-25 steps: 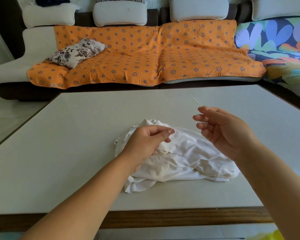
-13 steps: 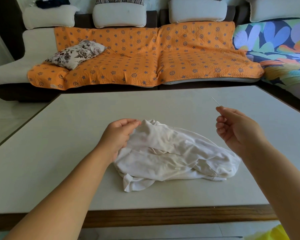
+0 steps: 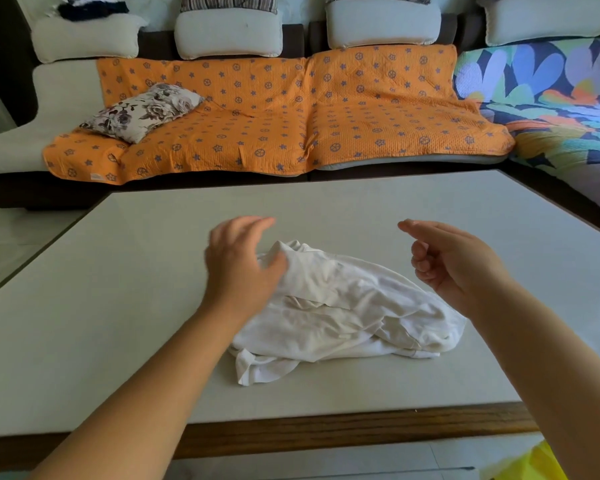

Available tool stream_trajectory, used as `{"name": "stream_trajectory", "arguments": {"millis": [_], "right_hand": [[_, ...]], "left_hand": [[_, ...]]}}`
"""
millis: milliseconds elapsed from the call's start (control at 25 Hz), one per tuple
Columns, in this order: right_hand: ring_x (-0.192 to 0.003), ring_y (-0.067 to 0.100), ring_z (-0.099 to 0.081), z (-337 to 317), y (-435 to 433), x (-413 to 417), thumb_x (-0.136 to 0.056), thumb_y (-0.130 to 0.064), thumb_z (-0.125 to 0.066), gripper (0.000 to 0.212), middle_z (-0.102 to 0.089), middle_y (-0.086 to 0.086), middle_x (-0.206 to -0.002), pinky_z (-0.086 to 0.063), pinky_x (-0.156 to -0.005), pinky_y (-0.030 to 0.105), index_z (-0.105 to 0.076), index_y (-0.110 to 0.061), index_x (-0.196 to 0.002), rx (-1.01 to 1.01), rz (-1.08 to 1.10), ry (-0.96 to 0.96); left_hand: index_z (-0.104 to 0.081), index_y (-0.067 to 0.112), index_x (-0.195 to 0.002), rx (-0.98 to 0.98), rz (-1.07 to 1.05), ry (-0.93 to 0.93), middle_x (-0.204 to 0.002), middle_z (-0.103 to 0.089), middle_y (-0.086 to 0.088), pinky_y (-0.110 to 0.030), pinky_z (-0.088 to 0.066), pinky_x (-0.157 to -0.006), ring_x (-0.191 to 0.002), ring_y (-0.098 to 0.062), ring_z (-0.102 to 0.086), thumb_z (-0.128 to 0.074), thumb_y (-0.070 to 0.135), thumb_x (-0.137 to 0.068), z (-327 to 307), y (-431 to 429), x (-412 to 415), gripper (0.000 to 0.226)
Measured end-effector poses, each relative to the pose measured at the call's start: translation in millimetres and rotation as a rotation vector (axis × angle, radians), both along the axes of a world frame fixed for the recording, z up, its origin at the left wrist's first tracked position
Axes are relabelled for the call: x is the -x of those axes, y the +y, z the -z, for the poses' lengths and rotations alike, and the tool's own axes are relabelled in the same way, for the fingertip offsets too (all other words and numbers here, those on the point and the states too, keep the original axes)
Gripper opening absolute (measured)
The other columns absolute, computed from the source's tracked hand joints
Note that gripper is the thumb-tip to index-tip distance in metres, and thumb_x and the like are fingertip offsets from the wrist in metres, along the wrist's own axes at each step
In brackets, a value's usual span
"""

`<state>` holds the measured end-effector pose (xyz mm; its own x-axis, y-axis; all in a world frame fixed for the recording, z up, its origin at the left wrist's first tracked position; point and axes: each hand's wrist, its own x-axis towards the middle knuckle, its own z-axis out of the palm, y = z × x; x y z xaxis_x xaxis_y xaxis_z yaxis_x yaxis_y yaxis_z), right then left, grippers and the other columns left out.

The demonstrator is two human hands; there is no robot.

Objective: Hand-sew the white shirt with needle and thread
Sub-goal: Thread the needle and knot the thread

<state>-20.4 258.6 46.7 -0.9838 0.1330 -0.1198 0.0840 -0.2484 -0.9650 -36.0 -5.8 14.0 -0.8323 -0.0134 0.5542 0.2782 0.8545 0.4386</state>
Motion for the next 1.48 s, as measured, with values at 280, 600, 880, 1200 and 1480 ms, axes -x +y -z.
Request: {"name": "stream_trajectory", "arguments": {"millis": [280,600,880,1200,1480], "right_hand": [[-0.045,0.012,-0.045,-8,-26,-14,-0.091,-0.014,-0.061,0.016,-0.053,0.005,-0.055,-0.040,-0.043,0.018,-0.073,-0.006,-0.098,-0.091,-0.227,0.020],[-0.047,0.013,-0.054,-6,-33,-16,-0.090,-0.024,-0.063,0.022,-0.061,0.006,-0.060,-0.041,-0.043,0.019,-0.071,-0.007,-0.101,-0.105,-0.314,0.010],[-0.058,0.009,-0.053,3,-32,-13,-0.087,-0.026,-0.067,0.017,-0.066,-0.002,-0.080,-0.040,-0.052,0.021,-0.076,-0.016,-0.097,-0.162,-0.243,-0.022],[-0.055,0.009,-0.046,2,-28,-10,-0.075,-0.023,-0.073,0.021,-0.068,0.001,-0.087,-0.034,-0.045,0.018,-0.074,-0.012,-0.093,-0.010,-0.204,-0.073],[-0.051,0.009,-0.048,-2,-30,-10,-0.092,-0.013,-0.059,0.009,-0.073,0.005,-0.086,-0.036,-0.041,0.017,-0.066,-0.008,-0.096,0.052,-0.166,-0.056]], "left_hand": [[-0.059,0.026,-0.131,-0.599,0.562,-0.578,-0.123,-0.063,0.018,-0.011,-0.037,-0.099,-0.114,0.013,-0.051,-0.065,0.034,-0.093,-8,65,-20,0.040],[-0.078,0.020,-0.085,-1.069,0.640,-0.795,-0.070,-0.050,0.004,-0.019,-0.039,-0.059,-0.059,-0.007,-0.039,-0.066,0.016,-0.091,-9,76,-12,0.014],[-0.078,0.017,-0.093,-0.998,0.603,-0.810,-0.058,-0.036,0.006,-0.019,-0.027,-0.050,-0.050,-0.008,-0.026,-0.068,0.018,-0.089,-13,72,-12,0.011],[-0.073,0.022,-0.088,-0.895,0.579,-0.845,-0.055,-0.046,0.014,-0.019,-0.035,-0.058,-0.052,-0.004,-0.037,-0.071,0.020,-0.087,-10,64,-12,0.004],[-0.074,0.022,-0.081,-0.835,0.643,-0.901,-0.062,-0.049,0.010,-0.019,-0.035,-0.058,-0.058,-0.006,-0.038,-0.068,0.013,-0.088,-7,60,-10,0.013]]}}
